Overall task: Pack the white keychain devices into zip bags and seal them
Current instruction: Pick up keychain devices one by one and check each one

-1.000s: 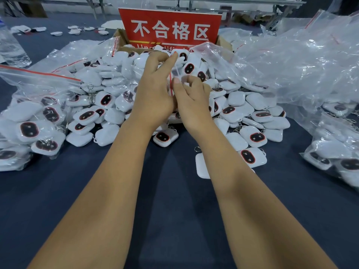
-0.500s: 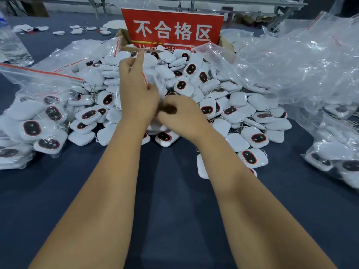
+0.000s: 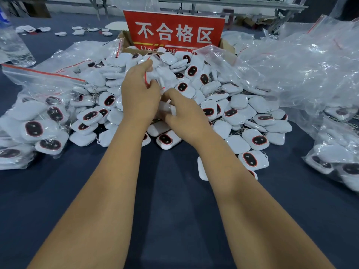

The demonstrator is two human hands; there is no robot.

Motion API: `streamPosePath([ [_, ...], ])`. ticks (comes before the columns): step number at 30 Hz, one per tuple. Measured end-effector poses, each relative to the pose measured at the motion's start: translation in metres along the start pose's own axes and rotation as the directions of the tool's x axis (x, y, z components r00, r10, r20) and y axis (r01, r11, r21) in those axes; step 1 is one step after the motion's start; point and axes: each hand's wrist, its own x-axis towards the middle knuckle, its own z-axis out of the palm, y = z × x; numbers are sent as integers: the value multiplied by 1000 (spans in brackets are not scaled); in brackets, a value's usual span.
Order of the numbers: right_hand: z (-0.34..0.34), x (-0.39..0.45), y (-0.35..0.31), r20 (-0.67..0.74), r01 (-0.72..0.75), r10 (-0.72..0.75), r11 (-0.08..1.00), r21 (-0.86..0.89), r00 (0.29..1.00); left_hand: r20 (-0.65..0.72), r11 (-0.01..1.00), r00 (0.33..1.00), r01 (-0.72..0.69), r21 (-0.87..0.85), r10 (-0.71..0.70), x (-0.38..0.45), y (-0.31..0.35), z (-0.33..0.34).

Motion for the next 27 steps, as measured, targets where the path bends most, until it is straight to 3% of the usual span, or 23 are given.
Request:
streamPosePath([
  [5,0,2,4,-214,-29,49,995,95,976,28,996,999,22,-90,-19,-2,3,-1],
  [10,-7,5,9,-380,-87,258,908,411,888,54,995,998,34,-98,-28,-3,4,0],
  [15,-9,9,10,-329,-99,359,793,601,873,95,994,995,28,-110,-18,-4,12,4],
  [21,-10,11,13,-273,-157,417,749,644,867,180,992,983,46,-116,-24,-9,17,12],
  [27,-14,15,10,-135,-223,524,562,796,841,232,991,968,114,-68,-95,-13,15,16],
])
